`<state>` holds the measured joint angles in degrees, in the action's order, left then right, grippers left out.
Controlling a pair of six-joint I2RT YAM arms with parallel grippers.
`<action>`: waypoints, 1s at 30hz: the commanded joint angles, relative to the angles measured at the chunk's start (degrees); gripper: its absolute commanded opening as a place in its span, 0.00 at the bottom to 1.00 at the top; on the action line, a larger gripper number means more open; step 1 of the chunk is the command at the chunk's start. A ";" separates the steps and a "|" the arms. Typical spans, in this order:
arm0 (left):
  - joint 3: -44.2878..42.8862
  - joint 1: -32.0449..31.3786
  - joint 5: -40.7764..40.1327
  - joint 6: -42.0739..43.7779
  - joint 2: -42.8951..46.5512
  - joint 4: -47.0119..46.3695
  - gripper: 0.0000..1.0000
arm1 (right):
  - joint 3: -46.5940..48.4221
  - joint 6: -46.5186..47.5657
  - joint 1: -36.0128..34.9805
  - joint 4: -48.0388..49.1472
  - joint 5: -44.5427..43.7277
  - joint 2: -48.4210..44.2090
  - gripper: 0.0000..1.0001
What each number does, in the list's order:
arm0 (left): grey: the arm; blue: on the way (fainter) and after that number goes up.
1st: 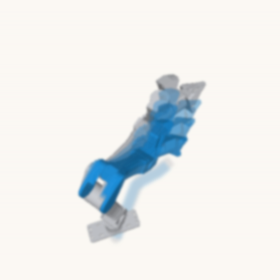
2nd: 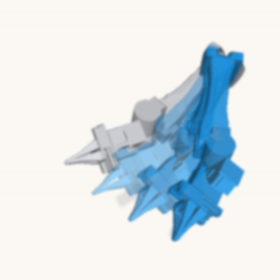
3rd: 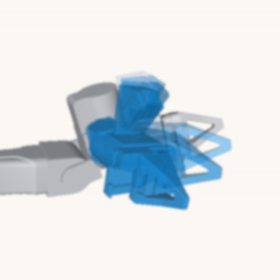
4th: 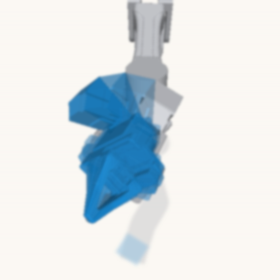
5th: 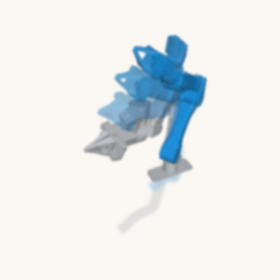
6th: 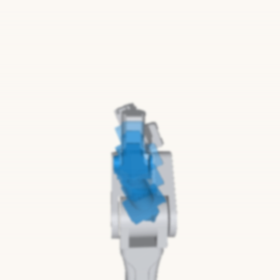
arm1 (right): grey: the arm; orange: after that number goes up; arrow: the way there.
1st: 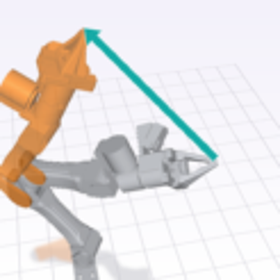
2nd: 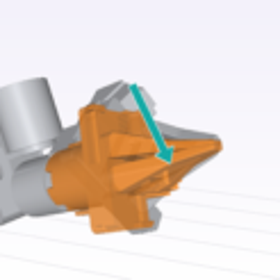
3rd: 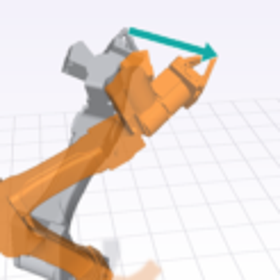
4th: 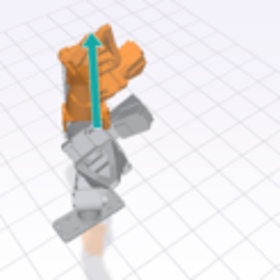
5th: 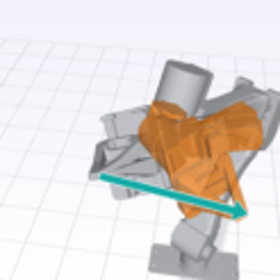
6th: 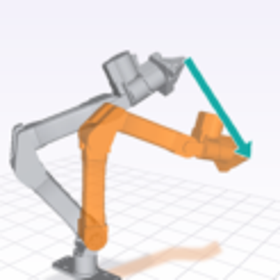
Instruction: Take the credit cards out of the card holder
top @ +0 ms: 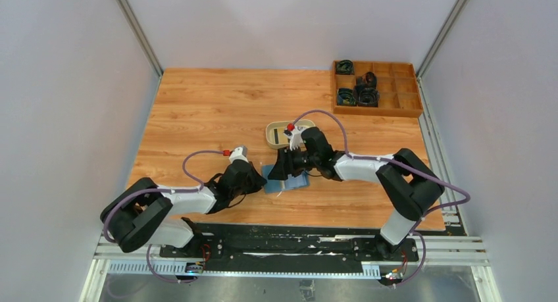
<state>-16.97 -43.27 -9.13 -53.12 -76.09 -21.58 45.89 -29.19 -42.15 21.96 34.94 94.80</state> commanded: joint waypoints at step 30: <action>-0.44 -0.24 -2.73 3.62 -4.74 12.13 0.00 | -8.56 -19.72 5.89 14.44 1.63 11.98 0.60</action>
<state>-19.00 -43.27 -10.20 -52.23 -77.95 -20.69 41.50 -41.50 -37.89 33.23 35.90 103.22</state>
